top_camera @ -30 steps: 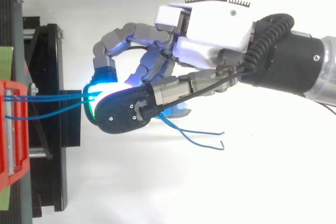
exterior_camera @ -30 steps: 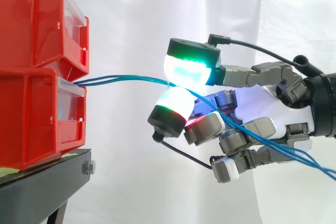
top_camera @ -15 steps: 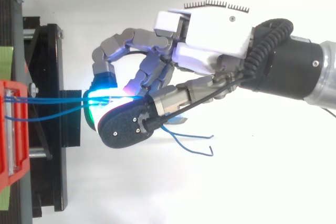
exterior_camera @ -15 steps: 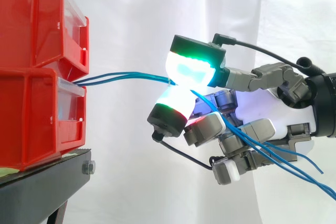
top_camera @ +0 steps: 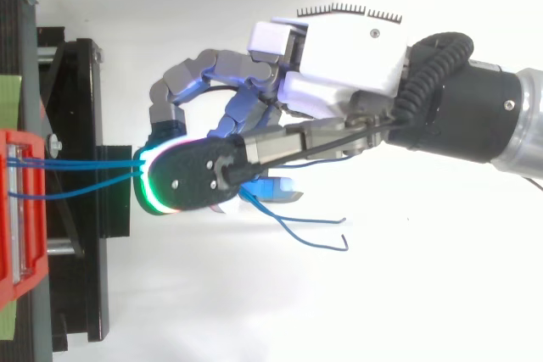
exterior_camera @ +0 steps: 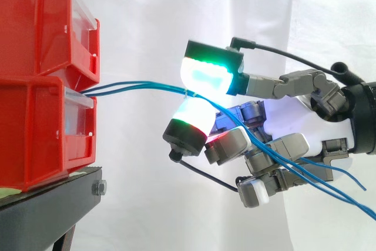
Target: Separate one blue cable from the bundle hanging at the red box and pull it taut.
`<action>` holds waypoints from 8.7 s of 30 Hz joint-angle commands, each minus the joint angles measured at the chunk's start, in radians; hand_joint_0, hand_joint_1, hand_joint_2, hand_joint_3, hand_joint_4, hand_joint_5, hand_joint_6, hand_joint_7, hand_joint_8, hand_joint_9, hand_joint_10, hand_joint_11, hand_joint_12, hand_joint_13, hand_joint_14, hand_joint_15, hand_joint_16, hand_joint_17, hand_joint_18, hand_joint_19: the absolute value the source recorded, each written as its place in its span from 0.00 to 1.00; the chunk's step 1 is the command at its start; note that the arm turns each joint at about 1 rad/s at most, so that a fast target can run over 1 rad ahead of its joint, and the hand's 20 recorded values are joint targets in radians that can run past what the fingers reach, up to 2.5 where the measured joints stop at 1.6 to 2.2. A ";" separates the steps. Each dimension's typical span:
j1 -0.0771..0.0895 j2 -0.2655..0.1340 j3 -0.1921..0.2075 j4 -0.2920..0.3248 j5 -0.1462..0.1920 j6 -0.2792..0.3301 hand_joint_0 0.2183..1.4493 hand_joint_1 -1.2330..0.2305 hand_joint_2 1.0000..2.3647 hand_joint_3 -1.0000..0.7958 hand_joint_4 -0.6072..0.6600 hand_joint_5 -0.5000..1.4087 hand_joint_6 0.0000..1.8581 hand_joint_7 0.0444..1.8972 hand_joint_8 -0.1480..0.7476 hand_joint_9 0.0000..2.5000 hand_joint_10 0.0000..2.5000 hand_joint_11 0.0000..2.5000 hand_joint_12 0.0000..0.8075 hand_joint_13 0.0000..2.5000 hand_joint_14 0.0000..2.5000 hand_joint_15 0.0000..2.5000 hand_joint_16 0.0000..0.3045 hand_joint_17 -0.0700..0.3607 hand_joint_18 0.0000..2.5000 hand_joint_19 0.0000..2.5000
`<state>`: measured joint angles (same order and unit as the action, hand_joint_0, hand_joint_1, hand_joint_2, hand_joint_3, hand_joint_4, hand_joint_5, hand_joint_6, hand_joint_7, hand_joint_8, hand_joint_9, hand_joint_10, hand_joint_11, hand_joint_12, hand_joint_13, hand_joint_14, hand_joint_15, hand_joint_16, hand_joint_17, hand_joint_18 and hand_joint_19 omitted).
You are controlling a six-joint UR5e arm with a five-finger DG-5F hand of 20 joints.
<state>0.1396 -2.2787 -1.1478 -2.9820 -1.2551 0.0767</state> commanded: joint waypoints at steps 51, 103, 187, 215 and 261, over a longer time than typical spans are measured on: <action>-0.002 0.001 0.000 0.000 -0.001 0.002 0.22 0.45 0.00 0.28 0.59 0.16 0.47 0.54 0.50 0.45 0.00 0.54 0.53 0.47 0.01 0.53 0.17 0.44 0.39 0.30; -0.002 0.001 0.000 0.003 0.000 0.000 0.22 0.11 0.00 0.28 0.54 0.17 0.46 0.60 0.46 0.40 0.01 0.51 0.51 0.37 0.01 0.43 0.17 0.43 0.32 0.26; -0.002 0.001 -0.001 0.003 -0.040 0.006 0.37 0.30 0.01 0.38 0.57 0.15 0.44 0.49 0.44 0.44 0.02 0.64 0.39 0.50 0.31 0.67 0.15 0.41 0.42 0.35; 0.000 0.001 -0.001 0.002 -0.040 0.006 0.30 0.42 0.00 0.33 0.59 0.16 0.45 0.53 0.45 0.45 0.02 0.65 0.40 0.48 0.34 0.64 0.16 0.42 0.41 0.37; 0.000 0.001 -0.001 0.002 -0.038 0.006 0.35 0.30 0.01 0.42 0.54 0.15 0.47 0.51 0.44 0.44 0.02 0.65 0.42 0.48 0.27 0.66 0.16 0.42 0.40 0.37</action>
<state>0.1396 -2.2780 -1.1489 -2.9805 -1.2932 0.0837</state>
